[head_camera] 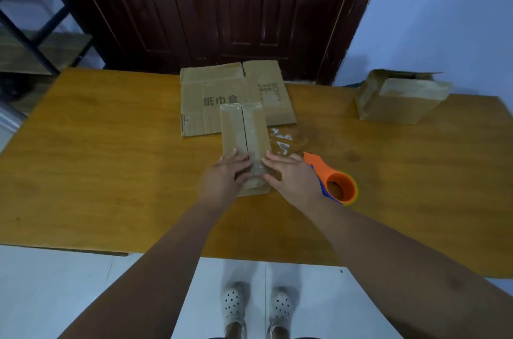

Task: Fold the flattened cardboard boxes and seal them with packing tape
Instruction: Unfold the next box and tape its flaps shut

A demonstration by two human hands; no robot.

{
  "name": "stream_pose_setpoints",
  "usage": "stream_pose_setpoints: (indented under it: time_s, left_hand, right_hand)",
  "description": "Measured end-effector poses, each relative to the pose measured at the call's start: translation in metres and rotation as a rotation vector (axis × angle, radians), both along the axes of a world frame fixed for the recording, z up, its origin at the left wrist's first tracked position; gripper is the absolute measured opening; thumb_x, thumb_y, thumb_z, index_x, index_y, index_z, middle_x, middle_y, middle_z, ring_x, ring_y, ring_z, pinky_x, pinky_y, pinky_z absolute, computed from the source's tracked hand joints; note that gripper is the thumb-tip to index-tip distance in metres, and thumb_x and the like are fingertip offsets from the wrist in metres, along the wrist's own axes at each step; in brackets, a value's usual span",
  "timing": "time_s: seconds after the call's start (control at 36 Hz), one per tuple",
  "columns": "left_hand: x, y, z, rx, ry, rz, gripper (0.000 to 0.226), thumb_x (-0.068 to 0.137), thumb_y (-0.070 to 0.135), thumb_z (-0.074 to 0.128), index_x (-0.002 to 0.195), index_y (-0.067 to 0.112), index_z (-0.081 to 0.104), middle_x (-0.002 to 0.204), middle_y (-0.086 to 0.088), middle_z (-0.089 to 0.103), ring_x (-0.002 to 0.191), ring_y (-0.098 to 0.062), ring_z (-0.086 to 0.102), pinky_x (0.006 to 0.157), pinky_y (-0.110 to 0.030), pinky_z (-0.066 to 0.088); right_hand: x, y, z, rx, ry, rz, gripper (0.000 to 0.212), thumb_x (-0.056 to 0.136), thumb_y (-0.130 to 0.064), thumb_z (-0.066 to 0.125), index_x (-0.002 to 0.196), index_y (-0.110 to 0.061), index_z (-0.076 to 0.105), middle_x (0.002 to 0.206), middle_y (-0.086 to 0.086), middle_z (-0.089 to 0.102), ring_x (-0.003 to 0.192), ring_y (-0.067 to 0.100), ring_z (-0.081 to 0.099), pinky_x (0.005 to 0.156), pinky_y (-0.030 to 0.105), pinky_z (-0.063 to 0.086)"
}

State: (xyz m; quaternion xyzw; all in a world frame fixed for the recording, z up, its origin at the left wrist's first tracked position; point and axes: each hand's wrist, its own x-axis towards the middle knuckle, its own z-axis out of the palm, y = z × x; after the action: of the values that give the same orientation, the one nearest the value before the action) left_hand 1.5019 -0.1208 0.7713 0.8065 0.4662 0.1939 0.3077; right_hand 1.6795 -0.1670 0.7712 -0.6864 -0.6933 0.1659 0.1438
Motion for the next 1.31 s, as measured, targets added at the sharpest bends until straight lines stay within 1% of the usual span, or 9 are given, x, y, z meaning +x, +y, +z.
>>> stream_pose_setpoints:
  time_s: [0.19,0.33,0.42,0.5,0.81,1.0,1.06,1.19,1.31]
  left_hand:
    - [-0.012,-0.001,-0.009,0.088,0.08,-0.118,0.048,0.089,0.015,0.063,0.135,0.01,0.05,0.146,-0.005,0.042,0.142,-0.023,0.028,0.118,-0.043,0.021]
    - [-0.015,-0.002,-0.012,0.201,0.076,-0.158,0.046,0.084,0.0,0.065,0.129,0.002,0.055,0.139,-0.019,0.048,0.136,-0.04,0.035,0.114,-0.049,0.019]
    - [-0.016,-0.002,-0.013,0.241,0.073,-0.173,0.046,0.081,-0.003,0.068,0.126,-0.001,0.058,0.134,-0.022,0.051,0.131,-0.044,0.04,0.109,-0.053,0.02]
    - [-0.018,0.001,-0.014,0.221,0.072,-0.187,0.046,0.084,0.001,0.066,0.129,0.002,0.056,0.138,-0.018,0.049,0.134,-0.039,0.037,0.113,-0.051,0.024]
    - [-0.033,0.015,-0.019,0.326,0.173,-0.36,0.061,0.09,0.001,0.06,0.143,0.014,0.035,0.149,0.003,0.028,0.138,-0.014,0.018,0.113,-0.034,0.019]
    - [-0.021,-0.001,-0.024,0.404,0.175,-0.202,0.06,0.074,-0.017,0.067,0.13,0.004,0.056,0.134,-0.013,0.055,0.126,-0.035,0.05,0.103,-0.056,0.035]
    - [-0.019,-0.004,-0.024,0.385,0.136,-0.177,0.055,0.078,-0.013,0.066,0.13,0.003,0.056,0.135,-0.014,0.054,0.128,-0.034,0.048,0.104,-0.054,0.036]
    - [-0.017,-0.003,-0.022,0.284,0.059,-0.144,0.059,0.076,0.007,0.076,0.131,0.003,0.054,0.137,-0.013,0.053,0.132,-0.031,0.044,0.109,-0.04,0.032]
    - [-0.009,-0.007,-0.022,0.381,0.051,-0.109,0.046,0.069,-0.007,0.077,0.113,-0.005,0.066,0.117,-0.021,0.065,0.11,-0.041,0.061,0.089,-0.052,0.048]
  right_hand:
    - [0.001,0.0,0.0,0.052,-0.114,0.103,0.049,0.094,-0.046,0.052,0.138,-0.025,0.05,0.147,-0.012,0.042,0.115,0.018,0.049,0.097,0.024,0.037]
    - [0.005,0.001,0.005,0.232,-0.266,0.229,0.043,0.083,-0.032,0.072,0.119,-0.009,0.068,0.125,0.004,0.064,0.086,0.029,0.065,0.076,0.035,0.056]
    - [0.009,0.004,0.003,0.269,-0.4,0.293,0.045,0.084,-0.039,0.07,0.122,-0.016,0.066,0.127,-0.003,0.063,0.084,0.023,0.065,0.073,0.029,0.055]
    - [0.013,0.004,0.0,0.327,-0.498,0.303,0.045,0.083,-0.045,0.069,0.122,-0.023,0.066,0.126,-0.009,0.063,0.084,0.016,0.066,0.072,0.027,0.053]
    - [0.012,0.004,-0.01,0.517,-0.431,0.296,0.044,0.072,-0.036,0.082,0.111,-0.018,0.073,0.115,-0.005,0.07,0.067,0.015,0.064,0.06,0.023,0.054]
    - [0.008,0.0,-0.006,0.483,-0.361,0.218,0.044,0.07,-0.038,0.083,0.109,-0.02,0.074,0.114,-0.007,0.07,0.073,0.012,0.065,0.06,0.022,0.051]
    - [0.005,-0.001,-0.005,0.504,-0.386,0.182,0.045,0.066,-0.042,0.084,0.104,-0.02,0.076,0.11,-0.008,0.071,0.079,0.012,0.063,0.063,0.021,0.049]
    - [-0.001,0.002,-0.006,0.441,-0.358,0.135,0.046,0.067,-0.043,0.083,0.104,-0.015,0.075,0.11,-0.004,0.071,0.1,0.026,0.063,0.077,0.037,0.055]
    - [-0.006,0.001,-0.012,0.435,-0.35,0.094,0.042,0.069,-0.037,0.082,0.104,-0.016,0.074,0.111,-0.004,0.07,0.102,0.024,0.062,0.08,0.035,0.052]
